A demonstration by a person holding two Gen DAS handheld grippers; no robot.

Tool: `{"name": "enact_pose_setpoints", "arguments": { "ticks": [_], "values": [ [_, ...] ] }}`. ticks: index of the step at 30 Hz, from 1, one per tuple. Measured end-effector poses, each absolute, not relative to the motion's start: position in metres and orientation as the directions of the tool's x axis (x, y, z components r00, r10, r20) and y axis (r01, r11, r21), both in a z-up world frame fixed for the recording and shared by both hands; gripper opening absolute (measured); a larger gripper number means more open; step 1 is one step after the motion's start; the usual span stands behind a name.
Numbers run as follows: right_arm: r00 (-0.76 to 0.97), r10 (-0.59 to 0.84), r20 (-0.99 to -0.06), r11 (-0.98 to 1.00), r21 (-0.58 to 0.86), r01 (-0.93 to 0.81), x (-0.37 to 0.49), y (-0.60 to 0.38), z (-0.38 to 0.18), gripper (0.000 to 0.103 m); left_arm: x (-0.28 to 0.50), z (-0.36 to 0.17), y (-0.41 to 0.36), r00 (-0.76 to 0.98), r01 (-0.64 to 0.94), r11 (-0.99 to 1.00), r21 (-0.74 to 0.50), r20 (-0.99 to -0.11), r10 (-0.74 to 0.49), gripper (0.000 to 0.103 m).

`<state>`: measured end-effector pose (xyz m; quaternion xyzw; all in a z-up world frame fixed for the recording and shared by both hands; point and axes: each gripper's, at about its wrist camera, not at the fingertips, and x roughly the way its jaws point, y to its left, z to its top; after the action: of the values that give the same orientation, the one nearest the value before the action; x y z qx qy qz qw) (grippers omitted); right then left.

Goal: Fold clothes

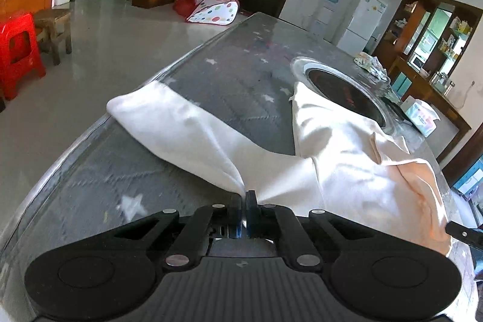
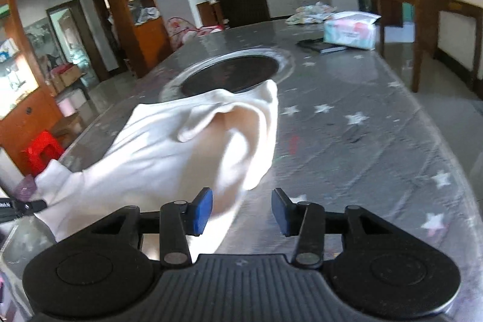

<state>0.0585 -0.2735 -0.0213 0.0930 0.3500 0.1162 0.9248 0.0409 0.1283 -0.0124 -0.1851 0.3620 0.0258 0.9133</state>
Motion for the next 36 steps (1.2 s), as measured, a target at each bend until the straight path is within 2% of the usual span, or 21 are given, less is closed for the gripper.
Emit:
{"name": "enact_pose_setpoints", "arguments": {
  "ticks": [2,4,14,15,16,17,18,19,21,24,25,26,31,36],
  "values": [
    [0.708,0.300,-0.639,0.952,0.252,-0.176,0.058,-0.270,-0.026,0.036,0.035,-0.011,0.131,0.739,-0.188,0.928,-0.321,-0.669,-0.082,0.003],
    [0.688,0.319,-0.652,0.947,0.250,-0.202,0.057,-0.266,-0.030,0.005,0.030,-0.011,0.134,0.739,-0.198,0.926,-0.322,-0.669,-0.075,0.003],
    [0.580,0.370,-0.725,0.921,0.208,-0.329,0.003,-0.263,-0.035,0.005,-0.001,-0.011,0.147,0.714,-0.203,0.932,-0.302,-0.697,-0.070,0.003],
    [0.573,0.374,-0.729,0.918,0.205,-0.339,-0.003,-0.264,-0.035,0.007,-0.003,-0.013,0.150,0.706,-0.207,0.929,-0.308,-0.704,-0.076,0.003],
    [0.573,0.371,-0.730,0.919,0.199,-0.341,-0.008,-0.264,-0.032,0.017,-0.004,-0.014,0.152,0.701,-0.211,0.926,-0.314,-0.708,-0.080,0.006],
    [0.574,0.369,-0.731,0.919,0.194,-0.344,-0.012,-0.265,-0.029,0.022,-0.005,-0.015,0.154,0.698,-0.214,0.923,-0.319,-0.711,-0.084,0.008],
    [0.581,0.363,-0.728,0.921,0.184,-0.344,-0.016,-0.266,-0.025,0.031,-0.006,-0.016,0.157,0.694,-0.218,0.921,-0.324,-0.715,-0.087,0.008],
    [0.601,0.349,-0.719,0.926,0.166,-0.339,-0.018,-0.266,-0.019,0.036,-0.007,-0.015,0.158,0.695,-0.220,0.921,-0.322,-0.714,-0.083,0.012],
    [0.648,0.326,-0.689,0.936,0.138,-0.324,-0.018,-0.266,-0.006,0.037,-0.008,-0.009,0.157,0.710,-0.216,0.926,-0.311,-0.701,-0.069,0.018],
    [0.720,0.320,-0.616,0.945,0.152,-0.290,-0.006,-0.263,0.009,0.048,-0.008,0.002,0.153,0.743,-0.198,0.928,-0.315,-0.666,-0.068,0.033],
    [0.743,0.310,-0.593,0.949,0.150,-0.276,0.001,-0.260,0.012,0.049,-0.006,0.005,0.150,0.750,-0.186,0.930,-0.316,-0.658,-0.074,0.041],
    [0.759,0.297,-0.579,0.954,0.140,-0.266,0.009,-0.256,0.012,0.049,-0.005,0.008,0.147,0.756,-0.173,0.932,-0.317,-0.650,-0.080,0.045],
    [0.801,0.227,-0.554,0.969,0.049,-0.241,0.044,-0.230,0.003,0.053,0.009,0.014,0.116,0.757,-0.060,0.947,-0.315,-0.633,-0.162,0.048],
    [0.772,0.209,-0.600,0.964,-0.008,-0.267,0.066,-0.212,-0.016,0.053,0.024,0.010,0.074,0.721,0.077,0.944,-0.320,-0.636,-0.275,0.050]
  ]
}}
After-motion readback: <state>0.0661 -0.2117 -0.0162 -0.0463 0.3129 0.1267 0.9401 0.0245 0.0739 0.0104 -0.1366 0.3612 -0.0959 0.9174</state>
